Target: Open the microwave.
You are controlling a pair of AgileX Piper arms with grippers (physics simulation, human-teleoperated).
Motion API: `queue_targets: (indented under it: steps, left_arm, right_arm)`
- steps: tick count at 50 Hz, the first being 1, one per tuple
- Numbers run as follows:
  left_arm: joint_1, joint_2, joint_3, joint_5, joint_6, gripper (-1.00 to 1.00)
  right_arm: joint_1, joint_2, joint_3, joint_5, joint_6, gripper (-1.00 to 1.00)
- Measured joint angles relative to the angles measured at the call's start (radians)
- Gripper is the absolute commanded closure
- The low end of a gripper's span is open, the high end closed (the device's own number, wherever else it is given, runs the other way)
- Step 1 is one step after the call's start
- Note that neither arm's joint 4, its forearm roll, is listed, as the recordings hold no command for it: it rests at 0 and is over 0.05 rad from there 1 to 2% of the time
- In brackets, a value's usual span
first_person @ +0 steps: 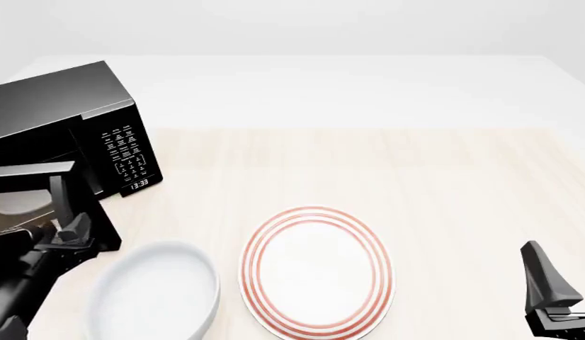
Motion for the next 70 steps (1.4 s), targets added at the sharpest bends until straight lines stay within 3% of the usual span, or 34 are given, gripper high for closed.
queue_targets:
  steps: [33, 70]
  left_arm:
    - [0.029, -0.056, -0.026, -0.011, -0.011, -1.00]
    - [0.026, -0.336, -0.046, 0.257, 0.029, -1.00]
  right_arm:
    - [0.000, 0.000, 0.000, 0.000, 0.000, -1.00]
    - [0.000, 0.000, 0.000, 0.000, 0.000, -1.00]
